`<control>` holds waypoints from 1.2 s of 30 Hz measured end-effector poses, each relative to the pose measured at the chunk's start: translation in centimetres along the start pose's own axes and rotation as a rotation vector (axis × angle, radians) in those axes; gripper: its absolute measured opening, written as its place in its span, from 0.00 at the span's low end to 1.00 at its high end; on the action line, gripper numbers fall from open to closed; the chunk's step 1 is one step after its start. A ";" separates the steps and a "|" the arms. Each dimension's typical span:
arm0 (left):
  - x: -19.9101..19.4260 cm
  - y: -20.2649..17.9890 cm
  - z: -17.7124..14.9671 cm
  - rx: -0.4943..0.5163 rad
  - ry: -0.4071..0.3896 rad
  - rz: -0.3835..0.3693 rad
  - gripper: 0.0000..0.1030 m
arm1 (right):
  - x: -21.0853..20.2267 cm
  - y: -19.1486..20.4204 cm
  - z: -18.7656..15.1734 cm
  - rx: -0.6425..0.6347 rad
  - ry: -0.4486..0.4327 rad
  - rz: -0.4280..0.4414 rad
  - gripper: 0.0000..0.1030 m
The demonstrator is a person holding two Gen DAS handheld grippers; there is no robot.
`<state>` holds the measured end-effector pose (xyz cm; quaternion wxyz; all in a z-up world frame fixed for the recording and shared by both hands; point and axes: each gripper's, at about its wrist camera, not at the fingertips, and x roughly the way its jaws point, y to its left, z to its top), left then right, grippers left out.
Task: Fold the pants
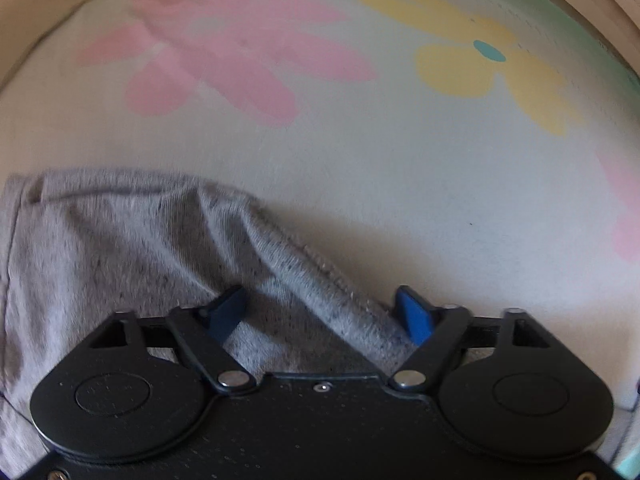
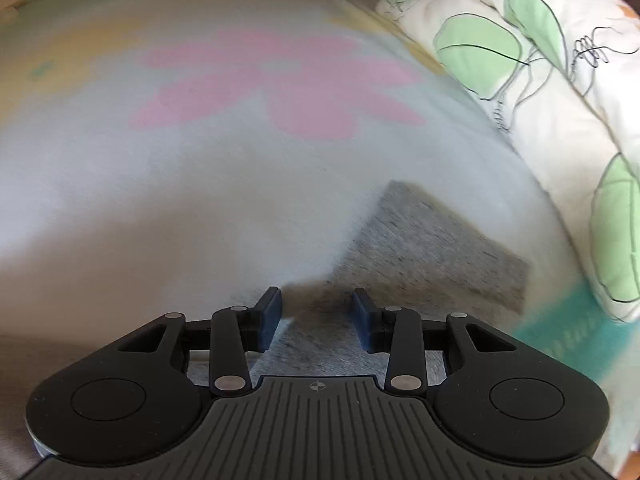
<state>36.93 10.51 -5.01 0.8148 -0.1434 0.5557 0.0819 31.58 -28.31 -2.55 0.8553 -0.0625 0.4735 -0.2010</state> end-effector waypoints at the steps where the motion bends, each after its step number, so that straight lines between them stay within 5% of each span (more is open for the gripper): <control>1: 0.0 -0.2 0.0 0.020 -0.014 0.018 0.55 | -0.1 0.1 0.0 0.000 0.001 -0.017 0.35; 2: -0.1 -0.4 0.0 0.044 -0.026 0.031 0.26 | -0.2 0.3 0.0 -0.003 0.011 -0.016 0.30; 3: 0.0 -0.4 0.0 0.058 -0.025 0.029 0.16 | -0.3 0.0 0.1 0.000 0.025 -0.001 0.10; 6: -0.4 0.2 0.1 0.021 -0.037 -0.014 0.06 | -1.6 -2.1 0.4 0.066 0.021 0.044 0.03; 21: -14.2 1.6 -4.7 0.053 -0.240 -0.078 0.04 | -11.5 -13.5 -4.1 0.332 -0.129 0.194 0.03; 30: -21.2 3.8 -13.7 0.154 -0.349 -0.082 0.04 | -15.1 -16.8 -10.1 0.403 -0.158 0.239 0.03; 36: -21.1 6.3 -18.3 0.145 -0.301 -0.087 0.05 | -14.8 -17.6 -13.2 0.401 -0.117 0.223 0.03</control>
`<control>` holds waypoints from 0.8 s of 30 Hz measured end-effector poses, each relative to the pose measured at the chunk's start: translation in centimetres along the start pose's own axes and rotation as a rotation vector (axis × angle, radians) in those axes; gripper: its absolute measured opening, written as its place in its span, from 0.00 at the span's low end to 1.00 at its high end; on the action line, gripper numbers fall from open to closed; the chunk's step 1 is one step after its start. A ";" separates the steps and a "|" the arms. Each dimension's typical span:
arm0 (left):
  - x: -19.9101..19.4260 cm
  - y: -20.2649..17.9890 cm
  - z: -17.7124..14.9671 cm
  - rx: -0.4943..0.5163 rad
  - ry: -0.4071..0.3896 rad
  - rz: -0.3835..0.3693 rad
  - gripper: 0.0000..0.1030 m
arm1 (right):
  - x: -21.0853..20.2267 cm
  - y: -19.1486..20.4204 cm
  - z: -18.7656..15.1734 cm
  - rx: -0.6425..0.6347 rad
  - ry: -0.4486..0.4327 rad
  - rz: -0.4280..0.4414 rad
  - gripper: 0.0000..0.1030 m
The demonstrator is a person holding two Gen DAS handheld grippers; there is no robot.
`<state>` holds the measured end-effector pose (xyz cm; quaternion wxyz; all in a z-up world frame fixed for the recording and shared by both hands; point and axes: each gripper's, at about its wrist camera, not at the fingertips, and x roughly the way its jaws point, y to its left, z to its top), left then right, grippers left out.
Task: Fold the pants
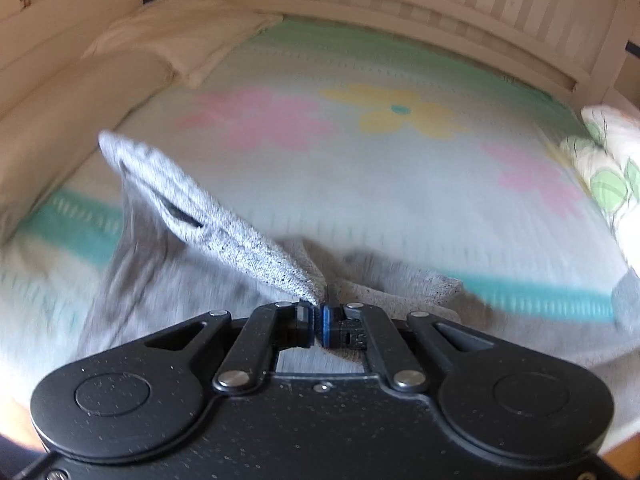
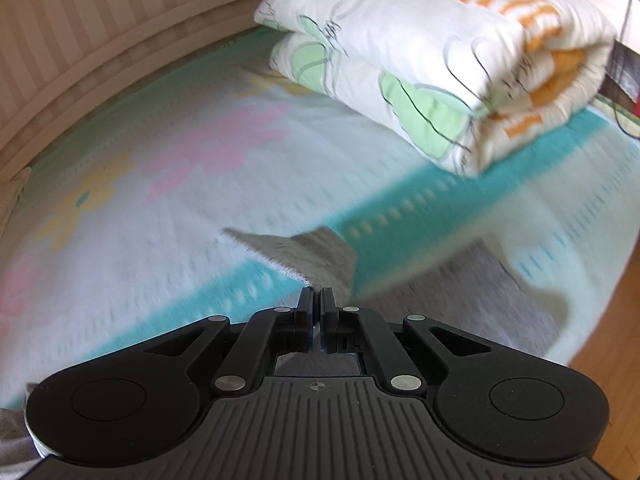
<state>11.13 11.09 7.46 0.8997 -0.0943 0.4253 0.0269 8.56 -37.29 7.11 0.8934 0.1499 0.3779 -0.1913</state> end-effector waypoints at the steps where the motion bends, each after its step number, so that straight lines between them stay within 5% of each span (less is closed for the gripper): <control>1: -0.1 0.1 -0.9 0.003 0.013 0.005 0.04 | 0.2 -0.2 -0.3 -0.002 0.011 -0.004 0.03; 10: 4.1 -0.3 -7.3 0.007 0.213 0.065 0.05 | 1.8 -1.4 -2.0 -0.028 0.154 -0.052 0.07; 13: 6.0 -0.3 -8.1 -0.003 0.269 0.077 0.05 | 1.2 -1.1 -1.9 -0.055 0.095 -0.060 0.22; 17: 6.5 -1.2 -7.8 0.019 0.257 0.089 0.05 | 0.7 0.1 -1.7 -0.124 0.031 -0.127 0.27; 21: 6.4 -1.2 -8.4 -0.002 0.252 0.074 0.05 | 0.0 -4.0 -0.5 0.099 -0.013 -0.239 0.27; 24: 6.1 -0.5 -8.4 -0.045 0.256 0.044 0.05 | -0.8 -6.1 -0.2 0.152 -0.054 -0.256 0.27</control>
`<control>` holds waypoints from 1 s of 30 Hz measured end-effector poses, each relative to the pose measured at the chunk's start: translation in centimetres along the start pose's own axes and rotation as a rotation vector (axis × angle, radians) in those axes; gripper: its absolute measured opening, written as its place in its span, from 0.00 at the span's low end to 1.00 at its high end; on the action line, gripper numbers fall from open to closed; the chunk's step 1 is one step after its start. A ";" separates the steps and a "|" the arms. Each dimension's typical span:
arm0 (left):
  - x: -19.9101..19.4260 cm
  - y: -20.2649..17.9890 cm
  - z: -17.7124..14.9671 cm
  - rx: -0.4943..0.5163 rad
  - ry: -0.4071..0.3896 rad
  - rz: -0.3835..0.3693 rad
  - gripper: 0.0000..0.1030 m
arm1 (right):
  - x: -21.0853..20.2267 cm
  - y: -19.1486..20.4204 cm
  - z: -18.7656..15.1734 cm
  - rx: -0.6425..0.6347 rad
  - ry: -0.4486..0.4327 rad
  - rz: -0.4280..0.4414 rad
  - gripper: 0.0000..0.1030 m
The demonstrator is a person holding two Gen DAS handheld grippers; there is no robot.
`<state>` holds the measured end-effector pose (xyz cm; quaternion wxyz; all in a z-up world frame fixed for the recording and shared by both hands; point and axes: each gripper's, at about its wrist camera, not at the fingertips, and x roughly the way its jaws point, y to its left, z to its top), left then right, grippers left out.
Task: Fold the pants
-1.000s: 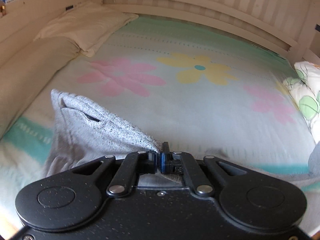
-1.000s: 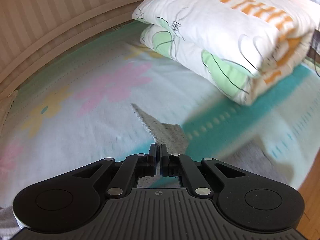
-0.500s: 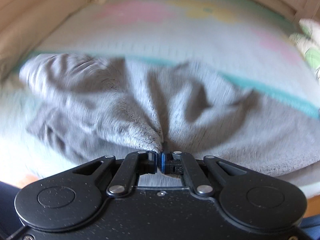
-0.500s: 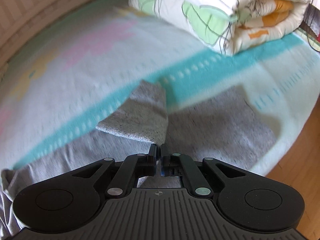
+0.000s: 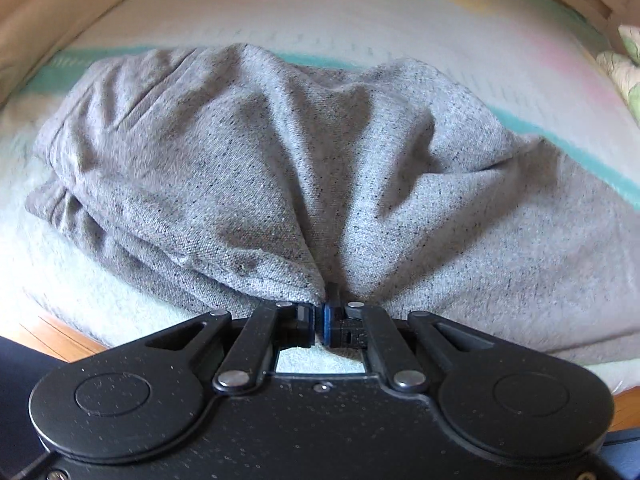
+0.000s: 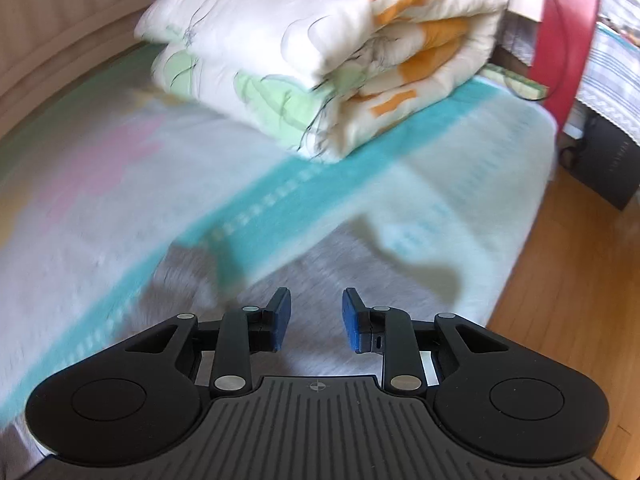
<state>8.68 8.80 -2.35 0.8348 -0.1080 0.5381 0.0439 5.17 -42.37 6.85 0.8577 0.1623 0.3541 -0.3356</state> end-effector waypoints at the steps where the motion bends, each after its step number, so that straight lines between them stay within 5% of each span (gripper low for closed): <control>1: -0.1 0.4 -0.1 -0.008 0.003 -0.006 0.05 | -0.4 0.1 -0.1 -0.023 -0.021 0.040 0.27; 4: 0.5 0.4 0.0 -0.012 0.005 -0.001 0.05 | -0.9 3.5 -1.5 -0.271 -0.041 0.150 0.28; 8: 0.8 -0.2 0.3 -0.011 0.003 0.018 0.05 | -0.6 10.3 -5.8 -0.683 -0.052 0.191 0.30; 12: 1.4 -0.3 0.7 -0.017 0.008 0.019 0.05 | 1.3 15.5 -10.2 -0.972 -0.062 0.158 0.38; 15: 0.8 0.0 0.4 -0.008 0.007 0.016 0.05 | 3.8 17.3 -12.3 -1.088 -0.041 0.059 0.38; 17: 0.6 -0.1 0.2 0.005 0.002 0.019 0.05 | 4.2 17.6 -12.6 -1.121 -0.101 0.009 0.36; 18: 0.6 -0.2 0.2 0.010 0.001 0.021 0.05 | 4.3 17.6 -12.3 -1.119 -0.103 -0.012 0.32; 19: 0.6 -0.2 0.2 0.013 0.000 0.021 0.05 | 4.1 17.5 -11.4 -1.089 -0.099 -0.019 0.10; 20: 0.6 -0.2 0.2 0.013 0.001 0.020 0.05 | 4.0 16.9 -10.2 -1.030 -0.084 -0.010 0.05; 25: 0.5 -0.1 0.3 -0.005 0.011 0.012 0.05 | 2.1 9.9 -2.1 -0.575 -0.024 0.070 0.05; 30: 0.4 0.1 0.4 -0.022 0.017 0.005 0.05 | 1.5 1.8 2.0 -0.320 0.037 0.070 0.05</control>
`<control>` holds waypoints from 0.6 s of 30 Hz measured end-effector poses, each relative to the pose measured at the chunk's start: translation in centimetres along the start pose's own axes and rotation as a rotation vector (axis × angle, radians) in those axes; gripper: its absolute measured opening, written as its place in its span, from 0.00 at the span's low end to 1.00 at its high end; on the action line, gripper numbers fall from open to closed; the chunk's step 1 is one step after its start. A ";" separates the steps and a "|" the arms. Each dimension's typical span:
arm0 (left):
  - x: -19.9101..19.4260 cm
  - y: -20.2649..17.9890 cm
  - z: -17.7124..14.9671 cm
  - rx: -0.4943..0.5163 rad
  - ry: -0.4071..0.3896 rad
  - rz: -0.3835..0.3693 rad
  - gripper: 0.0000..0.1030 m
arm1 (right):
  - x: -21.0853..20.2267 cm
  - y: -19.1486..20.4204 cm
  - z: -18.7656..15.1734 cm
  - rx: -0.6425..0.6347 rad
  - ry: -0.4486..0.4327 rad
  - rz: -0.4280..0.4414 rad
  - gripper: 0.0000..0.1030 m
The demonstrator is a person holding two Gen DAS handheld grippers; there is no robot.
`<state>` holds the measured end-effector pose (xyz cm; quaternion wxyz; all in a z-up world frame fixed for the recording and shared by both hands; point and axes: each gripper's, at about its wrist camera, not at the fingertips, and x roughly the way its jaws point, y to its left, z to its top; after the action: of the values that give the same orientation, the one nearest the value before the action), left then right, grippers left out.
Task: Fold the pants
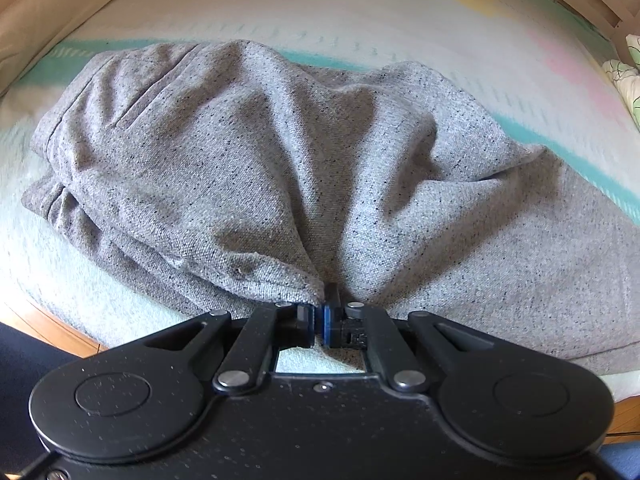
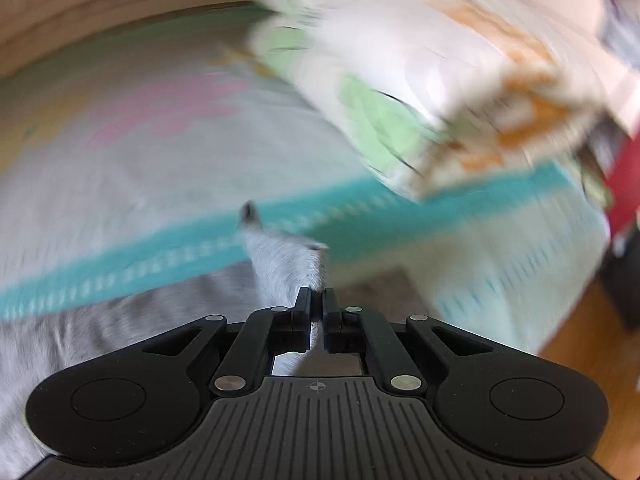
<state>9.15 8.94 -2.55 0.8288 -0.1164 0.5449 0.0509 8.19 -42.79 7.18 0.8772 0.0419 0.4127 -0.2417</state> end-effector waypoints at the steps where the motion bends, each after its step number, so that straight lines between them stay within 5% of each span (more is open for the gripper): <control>1: 0.0 0.0 0.0 0.000 0.000 0.000 0.05 | 0.1 -1.4 0.0 0.043 0.021 0.018 0.05; 8: 0.0 0.0 -0.1 0.000 0.000 -0.001 0.05 | 2.1 -7.5 -1.8 0.262 0.159 0.201 0.05; 12: 0.0 -0.2 -0.2 0.012 -0.003 0.009 0.06 | 4.1 -9.9 -2.4 0.415 0.210 0.318 0.17; 14: 0.1 -0.4 -0.3 0.026 -0.007 0.021 0.06 | 4.8 -10.4 -2.9 0.451 0.230 0.314 0.30; 18: 0.2 -0.9 -0.5 0.052 -0.015 0.039 0.06 | 6.2 -11.0 -3.2 0.438 0.252 0.271 0.30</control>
<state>9.00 7.95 -2.78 0.8346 -0.0835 0.5419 0.0537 4.24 -54.00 1.85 0.8133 0.3151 0.4471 -0.1984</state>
